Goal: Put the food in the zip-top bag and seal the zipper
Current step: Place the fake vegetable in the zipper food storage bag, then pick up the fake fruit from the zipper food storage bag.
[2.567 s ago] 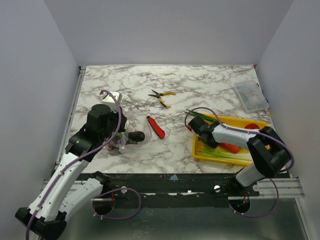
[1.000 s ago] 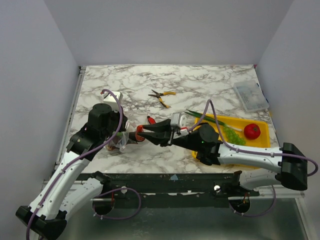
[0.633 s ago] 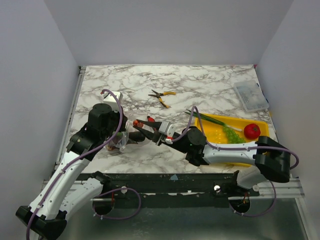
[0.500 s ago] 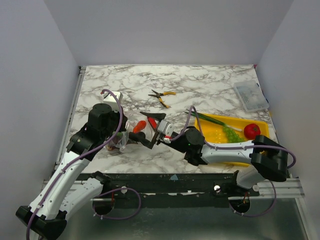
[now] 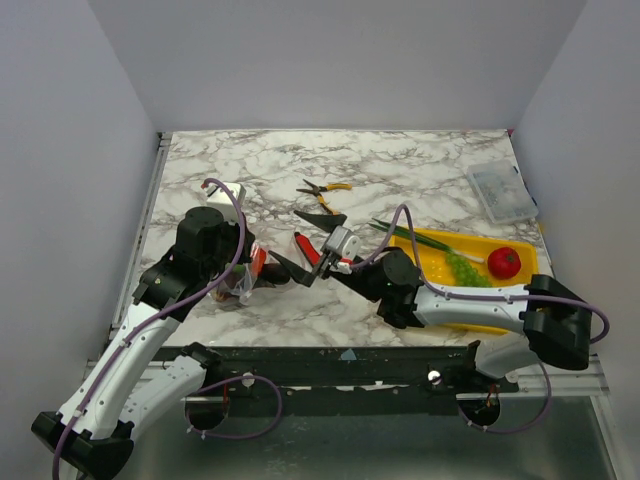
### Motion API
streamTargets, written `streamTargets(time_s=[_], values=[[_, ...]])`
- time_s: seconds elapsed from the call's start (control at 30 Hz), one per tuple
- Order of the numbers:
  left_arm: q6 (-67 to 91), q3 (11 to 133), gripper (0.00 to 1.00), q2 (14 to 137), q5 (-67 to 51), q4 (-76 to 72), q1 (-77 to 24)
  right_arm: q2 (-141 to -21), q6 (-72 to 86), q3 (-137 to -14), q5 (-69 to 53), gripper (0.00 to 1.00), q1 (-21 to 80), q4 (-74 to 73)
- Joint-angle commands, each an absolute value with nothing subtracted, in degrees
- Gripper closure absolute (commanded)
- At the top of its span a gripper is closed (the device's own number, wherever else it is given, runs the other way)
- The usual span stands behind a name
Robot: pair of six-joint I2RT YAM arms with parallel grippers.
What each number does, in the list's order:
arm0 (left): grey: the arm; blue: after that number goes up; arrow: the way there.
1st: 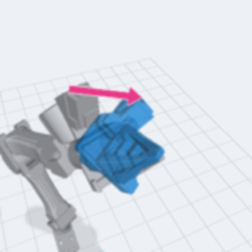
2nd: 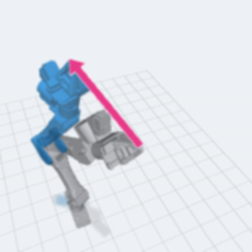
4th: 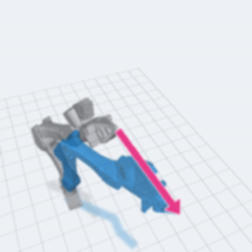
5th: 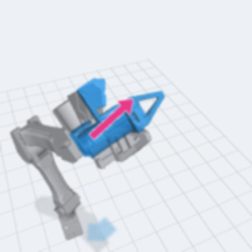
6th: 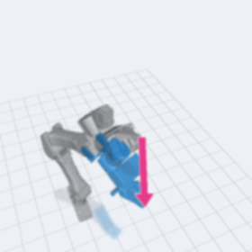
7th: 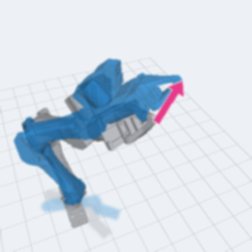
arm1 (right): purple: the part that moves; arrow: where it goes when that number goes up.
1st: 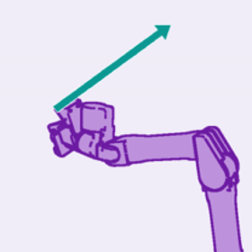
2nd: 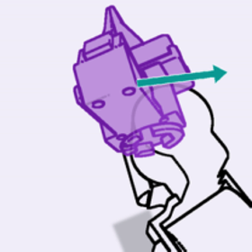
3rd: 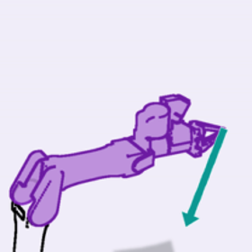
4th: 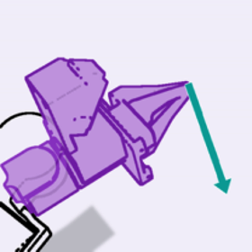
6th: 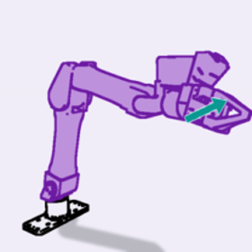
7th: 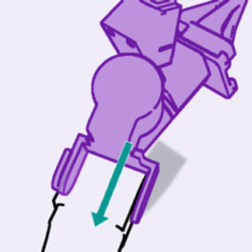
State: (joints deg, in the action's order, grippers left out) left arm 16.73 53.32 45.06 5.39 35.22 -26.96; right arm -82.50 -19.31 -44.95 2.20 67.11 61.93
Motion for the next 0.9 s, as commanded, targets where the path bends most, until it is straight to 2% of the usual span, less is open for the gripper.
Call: streamTargets(time_s=[0.0, 0.27, 0.4, 0.57, 0.67, 0.87], values=[[16.87, 52.82, 1.00, 44.47, 5.10, 34.36, -26.67, -79.70, -17.25, -47.07, 6.30, 0.10, 67.12, 51.66], [16.87, 52.82, 1.00, 44.47, 4.88, 34.36, -26.72, -72.63, -7.97, -49.13, 17.06, 0.09, 67.06, 29.21], [16.92, 52.83, 1.00, 44.59, 4.74, 34.28, -26.71, -68.96, -2.91, -50.29, 30.25, 0.00, 67.06, 17.03], [16.87, 52.91, 1.00, 44.97, 4.61, 34.30, -26.72, -61.32, 3.50, -48.16, 33.79, 0.00, 64.60, 5.34], [16.96, 52.97, 1.00, 45.05, 4.41, 34.28, -26.72, -55.54, 11.04, -44.53, 39.58, 0.00, 57.95, 0.73], [17.05, 52.91, 1.00, 45.23, 4.24, 34.27, -26.65, -47.29, 32.23, -38.64, 37.28, 0.00, 34.45, -10.84]])
